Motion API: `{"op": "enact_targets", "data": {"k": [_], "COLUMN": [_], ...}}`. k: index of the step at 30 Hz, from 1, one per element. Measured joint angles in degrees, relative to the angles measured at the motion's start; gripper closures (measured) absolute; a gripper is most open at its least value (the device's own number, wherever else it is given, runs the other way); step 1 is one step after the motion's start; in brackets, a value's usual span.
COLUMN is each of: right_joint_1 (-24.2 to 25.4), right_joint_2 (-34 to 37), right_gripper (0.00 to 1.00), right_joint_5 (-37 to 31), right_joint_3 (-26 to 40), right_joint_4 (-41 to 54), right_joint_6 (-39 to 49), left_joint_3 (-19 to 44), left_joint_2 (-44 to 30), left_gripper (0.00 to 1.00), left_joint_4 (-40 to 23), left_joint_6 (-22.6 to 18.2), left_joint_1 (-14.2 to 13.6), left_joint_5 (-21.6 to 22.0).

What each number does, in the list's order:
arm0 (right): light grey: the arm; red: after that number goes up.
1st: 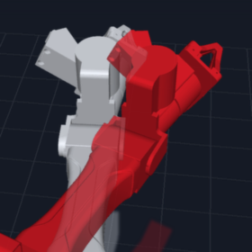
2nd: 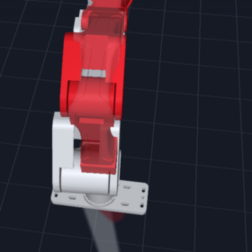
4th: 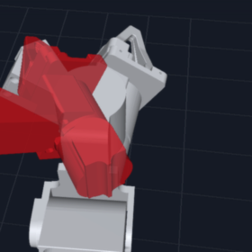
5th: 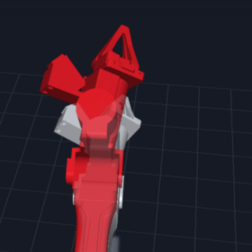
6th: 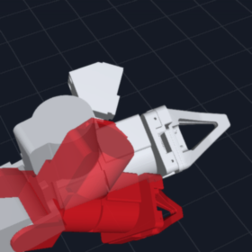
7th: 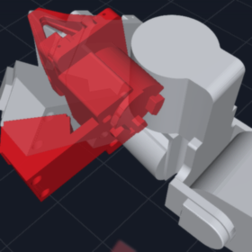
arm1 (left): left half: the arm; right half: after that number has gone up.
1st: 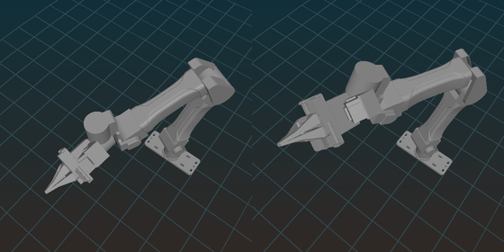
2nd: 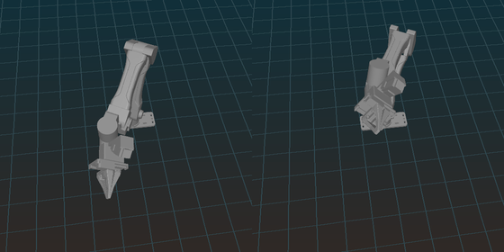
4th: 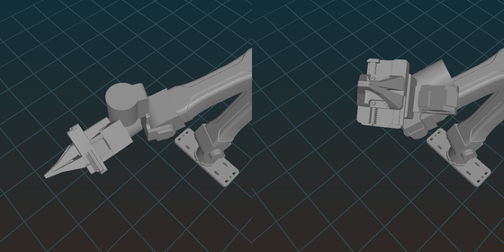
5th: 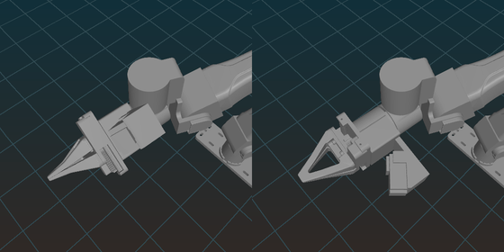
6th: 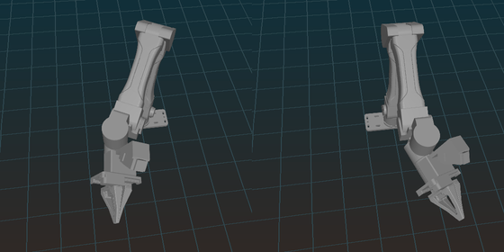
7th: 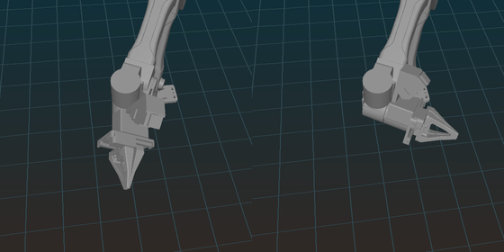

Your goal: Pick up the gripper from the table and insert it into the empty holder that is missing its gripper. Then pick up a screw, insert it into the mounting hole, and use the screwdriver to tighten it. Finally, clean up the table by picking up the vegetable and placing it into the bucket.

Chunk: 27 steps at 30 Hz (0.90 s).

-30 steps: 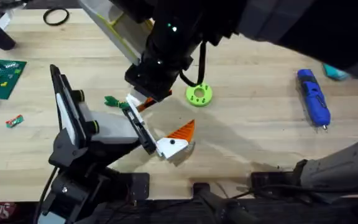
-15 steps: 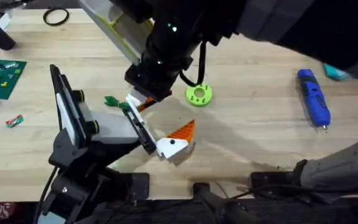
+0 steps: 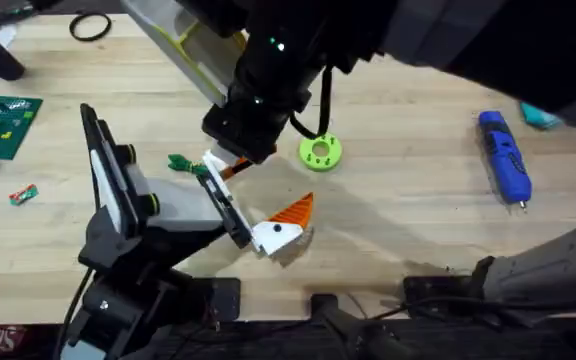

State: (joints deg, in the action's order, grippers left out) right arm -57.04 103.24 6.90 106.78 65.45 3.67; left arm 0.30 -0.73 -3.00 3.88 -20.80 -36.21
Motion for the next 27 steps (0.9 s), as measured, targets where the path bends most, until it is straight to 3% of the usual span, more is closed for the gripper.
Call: {"op": "enact_targets", "data": {"k": [27], "right_joint_1": [0.0], "right_joint_2": [-0.9], "right_gripper": [0.998], "right_joint_5": [0.0], "right_joint_3": [0.0], "right_joint_4": [0.23], "right_joint_6": [0.71], "left_joint_3": [0.0], "left_joint_2": [0.0], "left_gripper": [0.011], "left_joint_4": [0.01], "left_joint_6": [-0.04], "left_joint_1": [0.0], "left_joint_5": [0.0]}}
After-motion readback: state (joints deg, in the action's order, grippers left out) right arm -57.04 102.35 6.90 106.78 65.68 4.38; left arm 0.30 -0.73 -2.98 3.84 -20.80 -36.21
